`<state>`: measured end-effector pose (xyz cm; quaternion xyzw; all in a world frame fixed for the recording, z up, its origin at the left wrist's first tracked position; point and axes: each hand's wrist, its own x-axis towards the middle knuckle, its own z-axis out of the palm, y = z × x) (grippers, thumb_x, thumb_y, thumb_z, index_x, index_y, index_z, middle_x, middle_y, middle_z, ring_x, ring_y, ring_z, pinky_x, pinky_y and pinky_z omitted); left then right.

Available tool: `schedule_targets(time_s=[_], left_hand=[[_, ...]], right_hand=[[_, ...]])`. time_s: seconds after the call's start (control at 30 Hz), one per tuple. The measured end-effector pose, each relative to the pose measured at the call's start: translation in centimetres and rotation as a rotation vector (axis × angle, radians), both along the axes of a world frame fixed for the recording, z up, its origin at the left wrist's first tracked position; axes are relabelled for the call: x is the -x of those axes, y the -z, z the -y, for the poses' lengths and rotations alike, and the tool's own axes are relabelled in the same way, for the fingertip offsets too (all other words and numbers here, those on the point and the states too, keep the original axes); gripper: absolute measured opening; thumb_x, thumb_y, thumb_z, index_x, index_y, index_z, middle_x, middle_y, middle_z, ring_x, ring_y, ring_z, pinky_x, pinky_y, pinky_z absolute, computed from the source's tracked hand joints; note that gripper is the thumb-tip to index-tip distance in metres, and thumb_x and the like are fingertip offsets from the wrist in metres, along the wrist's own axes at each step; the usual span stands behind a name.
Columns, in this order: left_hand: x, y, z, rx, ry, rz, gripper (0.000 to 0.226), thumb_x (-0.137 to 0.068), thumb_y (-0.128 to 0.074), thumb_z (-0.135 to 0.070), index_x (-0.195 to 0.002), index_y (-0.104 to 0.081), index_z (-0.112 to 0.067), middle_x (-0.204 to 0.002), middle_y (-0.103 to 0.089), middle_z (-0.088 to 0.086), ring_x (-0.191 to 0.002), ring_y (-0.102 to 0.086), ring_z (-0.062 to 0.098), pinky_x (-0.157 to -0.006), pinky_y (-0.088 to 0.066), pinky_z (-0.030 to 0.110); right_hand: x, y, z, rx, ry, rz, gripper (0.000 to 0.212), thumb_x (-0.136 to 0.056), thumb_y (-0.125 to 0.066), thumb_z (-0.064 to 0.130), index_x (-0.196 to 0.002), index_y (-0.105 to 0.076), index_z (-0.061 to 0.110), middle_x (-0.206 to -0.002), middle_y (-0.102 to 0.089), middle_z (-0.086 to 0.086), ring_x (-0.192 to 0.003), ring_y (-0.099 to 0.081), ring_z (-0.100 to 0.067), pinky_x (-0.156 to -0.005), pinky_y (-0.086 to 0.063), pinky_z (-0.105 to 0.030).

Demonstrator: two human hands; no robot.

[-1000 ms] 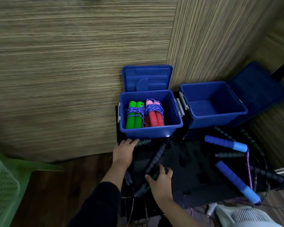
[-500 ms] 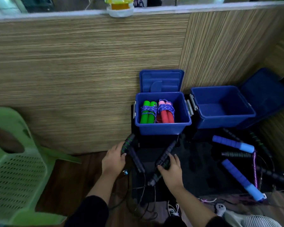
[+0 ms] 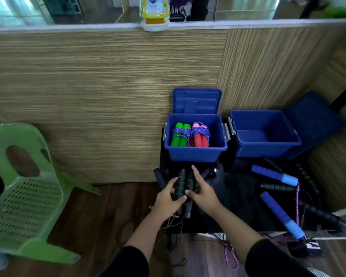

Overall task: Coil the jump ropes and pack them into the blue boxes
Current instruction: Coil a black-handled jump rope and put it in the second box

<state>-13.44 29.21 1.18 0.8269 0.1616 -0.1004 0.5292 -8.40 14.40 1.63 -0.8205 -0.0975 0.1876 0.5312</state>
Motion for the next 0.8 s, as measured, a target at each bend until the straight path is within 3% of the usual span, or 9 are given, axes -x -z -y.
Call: schedule_targets(time_s=[0.07,0.13,0.23,0.33,0.47,0.53,0.67,0.73,0.8], left_hand=[[-0.4,0.2,1.5,0.164,-0.053,-0.071,0.068,-0.084,-0.074,-0.022,-0.134,-0.034,-0.046,-0.110,-0.053,-0.004,-0.099,-0.063,0.021,-0.067,-0.055,0.028],[-0.8,0.4,3.4,0.378,-0.132,-0.137,0.070,-0.085,-0.073,-0.014,-0.137,-0.036,-0.042,-0.115,-0.050,0.001,-0.093,-0.064,0.026,-0.056,-0.059,0.039],[-1.3,0.9,6.7,0.556,-0.268,-0.148,0.072,-0.084,-0.072,-0.009,-0.142,-0.037,-0.032,-0.119,-0.049,0.007,-0.102,-0.061,0.034,-0.062,-0.059,0.053],[-1.4,1.8,9.8,0.636,-0.392,-0.159,0.072,-0.083,-0.073,-0.009,-0.140,-0.036,-0.030,-0.124,-0.047,0.012,-0.108,-0.058,0.035,-0.063,-0.058,0.055],[-1.5,3.1,12.6,0.706,-0.446,-0.235,0.069,-0.086,-0.070,-0.013,-0.137,-0.030,-0.036,-0.130,-0.043,0.012,-0.109,-0.057,0.035,-0.070,-0.057,0.058],[-1.9,3.6,13.5,0.728,-0.476,-0.260,0.064,-0.093,-0.061,-0.014,-0.140,-0.024,-0.038,-0.135,-0.044,0.009,-0.111,-0.056,0.033,-0.078,-0.054,0.061],[-2.5,3.9,14.2,0.739,-0.526,-0.282,0.058,-0.102,-0.039,-0.010,-0.145,-0.013,-0.039,-0.130,-0.047,0.003,-0.105,-0.053,0.024,-0.082,-0.050,0.051],[-2.4,4.4,14.0,0.725,-0.535,-0.285,0.056,-0.101,-0.038,-0.010,-0.143,-0.014,-0.039,-0.127,-0.048,0.002,-0.098,-0.054,0.019,-0.084,-0.049,0.050],[-2.4,4.9,13.9,0.674,-0.526,-0.297,0.051,-0.101,-0.041,-0.011,-0.138,-0.019,-0.038,-0.122,-0.050,0.001,-0.099,-0.054,0.020,-0.089,-0.048,0.055]], right_hand=[[-0.1,-0.2,1.6,0.003,0.134,-0.047,0.076,-0.078,-0.074,0.009,-0.142,-0.032,0.015,-0.123,-0.055,0.004,-0.107,-0.055,-0.008,-0.087,-0.042,-0.012],[-0.3,-0.2,3.0,-0.012,0.296,-0.075,0.048,-0.072,-0.080,0.012,-0.111,-0.051,0.009,-0.103,-0.062,0.001,-0.082,-0.058,-0.007,-0.070,-0.043,-0.008],[-0.6,0.6,5.1,-0.030,0.417,-0.075,0.020,-0.070,-0.082,0.018,-0.077,-0.064,0.012,-0.076,-0.066,0.003,-0.071,-0.061,-0.011,-0.066,-0.046,-0.015],[-0.6,1.9,7.0,-0.059,0.421,-0.165,0.016,-0.078,-0.075,0.017,-0.093,-0.074,0.012,-0.088,-0.072,-0.001,-0.084,-0.065,-0.012,-0.082,-0.049,-0.026],[-0.2,3.8,8.8,-0.038,0.334,-0.392,0.028,-0.086,-0.058,0.015,-0.111,-0.070,0.023,-0.109,-0.070,0.004,-0.103,-0.063,-0.012,-0.097,-0.049,-0.033],[-0.1,4.7,9.2,-0.015,0.352,-0.414,0.035,-0.086,-0.057,0.011,-0.120,-0.063,0.017,-0.118,-0.065,0.002,-0.108,-0.060,-0.015,-0.101,-0.045,-0.034],[0.2,5.6,9.6,-0.023,0.394,-0.395,0.040,-0.080,-0.068,0.006,-0.119,-0.057,0.010,-0.116,-0.062,-0.004,-0.109,-0.058,-0.020,-0.103,-0.044,-0.037],[0.6,6.1,9.8,-0.010,0.371,-0.396,0.044,-0.072,-0.075,0.016,-0.113,-0.060,0.014,-0.110,-0.066,-0.002,-0.103,-0.062,-0.019,-0.099,-0.048,-0.041],[1.1,5.8,9.9,-0.032,0.325,-0.414,0.041,-0.072,-0.076,0.011,-0.110,-0.060,0.016,-0.103,-0.066,0.001,-0.094,-0.064,-0.017,-0.092,-0.051,-0.038]])
